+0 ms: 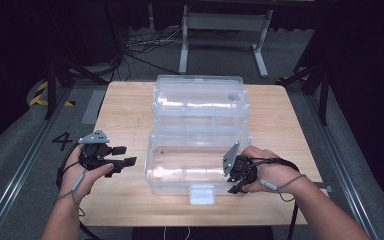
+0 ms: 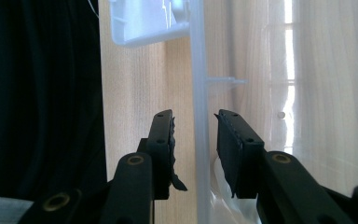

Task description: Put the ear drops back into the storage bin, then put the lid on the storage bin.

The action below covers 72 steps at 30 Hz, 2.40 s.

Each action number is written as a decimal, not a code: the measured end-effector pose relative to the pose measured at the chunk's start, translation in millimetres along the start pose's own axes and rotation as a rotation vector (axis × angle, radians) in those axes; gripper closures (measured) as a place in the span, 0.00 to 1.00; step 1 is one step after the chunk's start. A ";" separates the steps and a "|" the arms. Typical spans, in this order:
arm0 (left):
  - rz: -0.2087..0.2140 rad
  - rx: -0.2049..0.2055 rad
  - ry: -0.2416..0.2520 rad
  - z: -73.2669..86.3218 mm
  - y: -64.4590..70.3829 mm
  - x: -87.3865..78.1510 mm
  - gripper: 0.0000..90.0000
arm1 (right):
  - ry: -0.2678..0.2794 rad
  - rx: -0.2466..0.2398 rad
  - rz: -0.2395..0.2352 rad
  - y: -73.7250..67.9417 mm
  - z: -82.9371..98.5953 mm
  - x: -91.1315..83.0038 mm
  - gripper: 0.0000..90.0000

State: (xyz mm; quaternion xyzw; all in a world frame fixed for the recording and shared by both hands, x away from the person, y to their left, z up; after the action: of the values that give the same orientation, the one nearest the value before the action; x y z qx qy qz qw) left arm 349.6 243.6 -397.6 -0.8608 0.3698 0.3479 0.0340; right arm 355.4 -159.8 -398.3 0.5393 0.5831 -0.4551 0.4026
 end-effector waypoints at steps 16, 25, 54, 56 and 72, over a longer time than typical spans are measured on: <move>-0.003 0.021 -0.006 -3.5 2.9 3.4 0.42 | 0.000 -0.005 0.004 0.1 3.5 16.5 0.85; -0.007 0.031 -0.010 -7.9 6.8 6.1 0.42 | 0.032 -0.018 0.040 -1.7 7.4 16.2 0.93; 0.017 0.142 0.002 -91.9 30.3 6.9 0.39 | 0.028 -0.011 0.024 1.0 7.1 15.7 0.92; 0.018 0.155 0.000 -99.1 31.8 8.8 0.39 | 0.030 -0.008 0.019 1.1 7.2 15.7 0.92; 0.030 0.248 -0.005 -145.6 46.4 30.7 0.39 | 0.033 0.000 0.007 2.1 8.3 15.4 0.91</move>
State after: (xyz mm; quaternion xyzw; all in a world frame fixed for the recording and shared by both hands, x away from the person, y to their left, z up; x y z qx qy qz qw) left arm 417.4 145.2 -297.5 -0.8436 0.4226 0.3019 0.1360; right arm 355.9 -163.8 -415.4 0.5486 0.5879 -0.4447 0.3945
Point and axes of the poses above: each handheld gripper's, and its own axes: x roughly forward along the jaws, z roughly out of its underside, y roughly to its right, the point moved 1 cm from there along x, roughly forward along the jaws, and after that the axes turned 3 degrees about -z, right-handed, at the moved point
